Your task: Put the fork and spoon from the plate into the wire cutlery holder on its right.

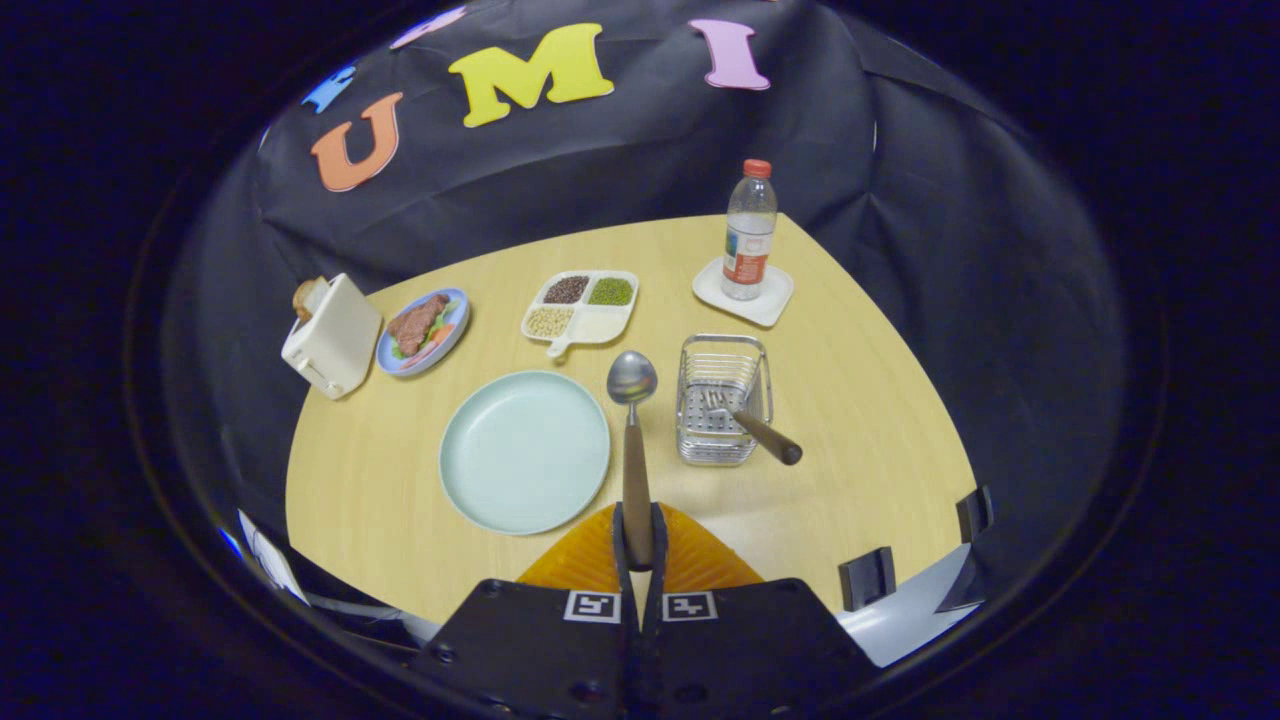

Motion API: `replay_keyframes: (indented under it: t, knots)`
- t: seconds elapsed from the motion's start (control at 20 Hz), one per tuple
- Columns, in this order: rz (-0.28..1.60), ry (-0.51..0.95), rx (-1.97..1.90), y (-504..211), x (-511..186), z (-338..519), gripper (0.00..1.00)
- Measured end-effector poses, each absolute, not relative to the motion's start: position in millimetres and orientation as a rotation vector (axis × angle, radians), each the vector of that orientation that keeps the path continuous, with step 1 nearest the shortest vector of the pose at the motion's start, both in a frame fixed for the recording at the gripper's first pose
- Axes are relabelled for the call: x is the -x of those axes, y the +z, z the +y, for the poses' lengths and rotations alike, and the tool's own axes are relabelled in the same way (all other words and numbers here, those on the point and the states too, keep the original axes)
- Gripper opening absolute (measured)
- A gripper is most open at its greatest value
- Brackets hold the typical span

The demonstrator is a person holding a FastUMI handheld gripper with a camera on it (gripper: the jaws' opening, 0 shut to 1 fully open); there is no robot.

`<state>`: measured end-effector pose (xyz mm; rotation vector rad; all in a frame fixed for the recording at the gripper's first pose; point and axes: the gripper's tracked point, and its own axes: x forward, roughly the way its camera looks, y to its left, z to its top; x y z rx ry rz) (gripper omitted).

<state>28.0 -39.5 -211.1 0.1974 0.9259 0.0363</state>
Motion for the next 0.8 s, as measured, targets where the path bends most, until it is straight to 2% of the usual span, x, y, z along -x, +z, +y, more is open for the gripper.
replay_keyframes:
  t: [0.8]
  knots:
    - [0.933,-0.058,-0.242,-220.0,-32.4,-83.4,0.02]
